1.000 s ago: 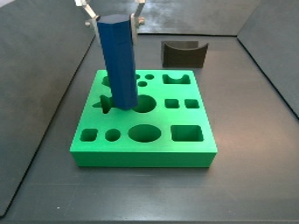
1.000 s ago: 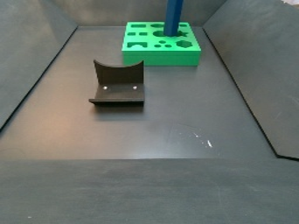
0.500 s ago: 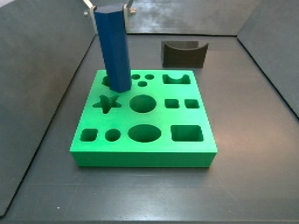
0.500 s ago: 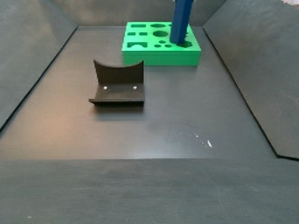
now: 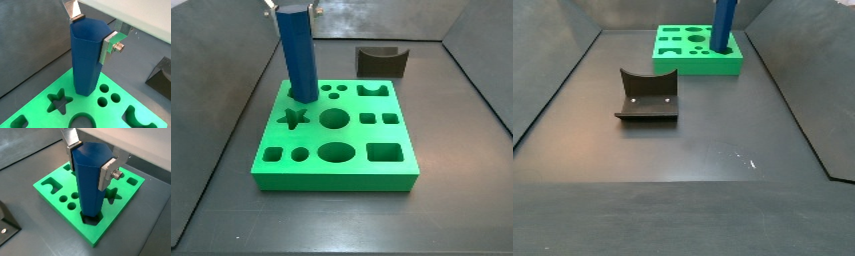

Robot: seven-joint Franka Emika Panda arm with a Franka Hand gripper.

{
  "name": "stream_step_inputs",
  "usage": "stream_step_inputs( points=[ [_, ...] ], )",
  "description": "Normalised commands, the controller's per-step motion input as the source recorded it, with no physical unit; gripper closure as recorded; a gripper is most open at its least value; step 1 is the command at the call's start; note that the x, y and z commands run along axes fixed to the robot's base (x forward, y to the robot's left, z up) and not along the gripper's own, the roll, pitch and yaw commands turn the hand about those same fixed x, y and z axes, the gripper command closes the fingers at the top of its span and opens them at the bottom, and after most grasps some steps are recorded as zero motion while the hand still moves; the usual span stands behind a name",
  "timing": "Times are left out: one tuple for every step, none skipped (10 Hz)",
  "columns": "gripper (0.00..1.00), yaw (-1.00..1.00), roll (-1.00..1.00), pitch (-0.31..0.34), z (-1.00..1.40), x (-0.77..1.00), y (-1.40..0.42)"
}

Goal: Insert the hexagon object.

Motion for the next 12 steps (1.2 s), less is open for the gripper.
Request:
stream_step_inputs(
  points=[
    [1.00, -0.04, 0.00, 0.004, 0.02, -0.16, 0.30],
    [1.00, -0.02, 0.04, 0.000, 0.00, -0.10, 0.25],
    [1.00, -0.01, 0.13, 0.000, -0.11, -0.26, 0.07],
    [1.00, 0.00, 0.14, -0.006, -0.29, -0.23, 0.00],
    [1.00, 0.00, 0.27, 0.000, -0.43, -0.01, 0.00],
    [1.00, 0.00, 0.33, 0.000, -0.49, 0.00, -0.10],
    [1.00, 0.00, 0.35, 0.000, -0.46, 0.00, -0.09],
    [1.00, 0.00, 0.30, 0.019, -0.45, 0.00, 0.00],
    [1.00, 0.00, 0.24, 0.029, -0.48, 0.00, 0.00],
    [1.00, 0.00, 0.20, 0.033, -0.45, 0.06, 0.03],
    [1.00, 0.00, -0.06, -0.004, -0.05, 0.00, 0.01],
    [1.00, 0.00, 0.00, 0.000, 0.00, 0.00, 0.00]
  ],
)
